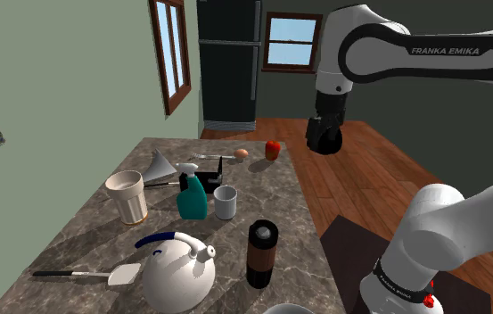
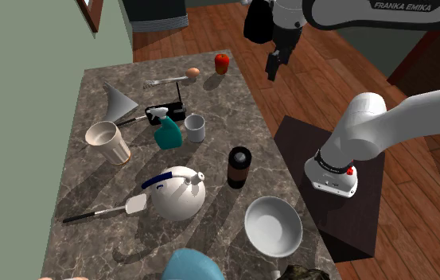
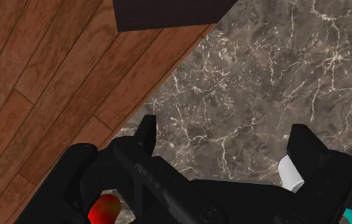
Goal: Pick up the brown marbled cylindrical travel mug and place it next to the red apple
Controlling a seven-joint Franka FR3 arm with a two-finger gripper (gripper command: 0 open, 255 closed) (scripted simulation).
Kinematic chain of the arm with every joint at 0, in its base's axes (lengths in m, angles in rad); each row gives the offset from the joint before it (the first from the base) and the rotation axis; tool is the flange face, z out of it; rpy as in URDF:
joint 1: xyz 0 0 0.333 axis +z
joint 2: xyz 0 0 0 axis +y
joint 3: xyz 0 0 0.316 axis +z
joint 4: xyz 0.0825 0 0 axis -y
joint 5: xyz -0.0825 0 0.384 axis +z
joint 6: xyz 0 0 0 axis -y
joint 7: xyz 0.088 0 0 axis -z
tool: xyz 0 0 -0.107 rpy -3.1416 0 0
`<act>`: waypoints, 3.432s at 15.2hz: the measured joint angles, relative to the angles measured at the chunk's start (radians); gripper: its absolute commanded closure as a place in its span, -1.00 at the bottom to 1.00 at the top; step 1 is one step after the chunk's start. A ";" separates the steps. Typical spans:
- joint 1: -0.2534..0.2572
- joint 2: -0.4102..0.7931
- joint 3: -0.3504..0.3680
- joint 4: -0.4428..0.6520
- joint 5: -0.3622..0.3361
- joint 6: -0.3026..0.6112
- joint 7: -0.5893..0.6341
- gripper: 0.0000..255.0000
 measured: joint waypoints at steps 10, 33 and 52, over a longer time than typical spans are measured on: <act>0.081 0.044 0.137 -0.078 0.122 0.124 0.139 -1.00; 0.203 0.347 0.429 -0.123 0.286 0.513 0.397 -1.00; 0.204 0.334 0.424 -0.109 0.286 0.485 0.396 1.00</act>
